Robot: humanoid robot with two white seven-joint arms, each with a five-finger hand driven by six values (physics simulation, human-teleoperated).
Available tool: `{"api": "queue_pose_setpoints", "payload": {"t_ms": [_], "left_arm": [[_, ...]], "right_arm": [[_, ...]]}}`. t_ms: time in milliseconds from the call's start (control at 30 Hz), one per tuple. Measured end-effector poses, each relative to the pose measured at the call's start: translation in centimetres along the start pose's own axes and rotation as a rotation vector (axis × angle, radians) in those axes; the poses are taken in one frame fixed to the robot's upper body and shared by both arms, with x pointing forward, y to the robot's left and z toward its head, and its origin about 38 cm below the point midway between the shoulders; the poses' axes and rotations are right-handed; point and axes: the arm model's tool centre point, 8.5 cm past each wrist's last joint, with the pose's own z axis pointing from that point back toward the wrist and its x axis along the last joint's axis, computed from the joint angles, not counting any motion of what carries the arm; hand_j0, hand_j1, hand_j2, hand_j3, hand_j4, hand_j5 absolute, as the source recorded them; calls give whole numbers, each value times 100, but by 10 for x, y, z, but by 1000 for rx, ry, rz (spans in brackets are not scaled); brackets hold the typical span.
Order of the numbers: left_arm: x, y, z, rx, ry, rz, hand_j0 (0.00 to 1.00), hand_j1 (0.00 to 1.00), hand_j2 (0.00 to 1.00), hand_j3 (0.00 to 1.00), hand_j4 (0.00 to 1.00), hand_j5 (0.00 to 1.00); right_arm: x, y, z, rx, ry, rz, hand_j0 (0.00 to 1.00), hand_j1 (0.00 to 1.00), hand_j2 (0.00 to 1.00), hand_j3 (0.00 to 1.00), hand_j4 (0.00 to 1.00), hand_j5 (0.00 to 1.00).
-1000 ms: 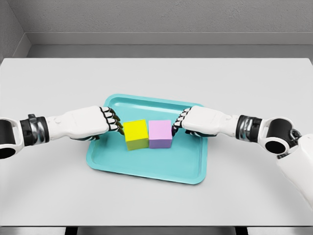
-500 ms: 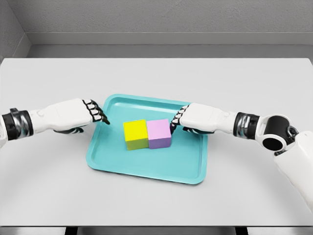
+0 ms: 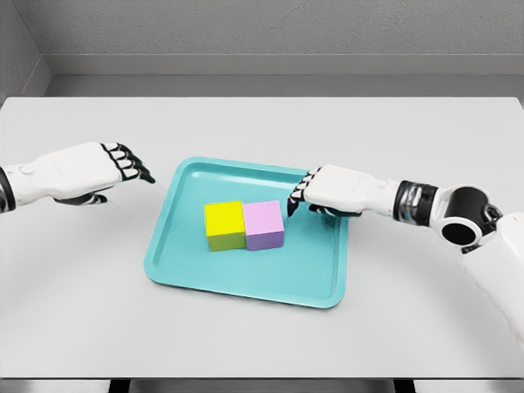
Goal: Push two cubes
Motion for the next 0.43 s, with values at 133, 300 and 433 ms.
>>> {"api": "queue_pose_setpoints", "payload": {"t_ms": [133, 300, 433], "left_arm": [[-24, 0, 24, 0, 66, 46, 100, 100, 100, 100, 100, 100], [-49, -11, 43, -21, 145, 94, 100, 100, 100, 100, 100, 100], [-56, -14, 50, -26, 171, 104, 100, 100, 100, 100, 100, 100]], "right_arm": [[-9, -29, 36, -65, 57, 63, 57, 57, 57, 57, 57, 57], [-27, -39, 123, -158, 184, 32, 100, 100, 100, 100, 100, 100], [-43, -48, 175, -204, 272, 9, 100, 100, 100, 100, 100, 100]]}}
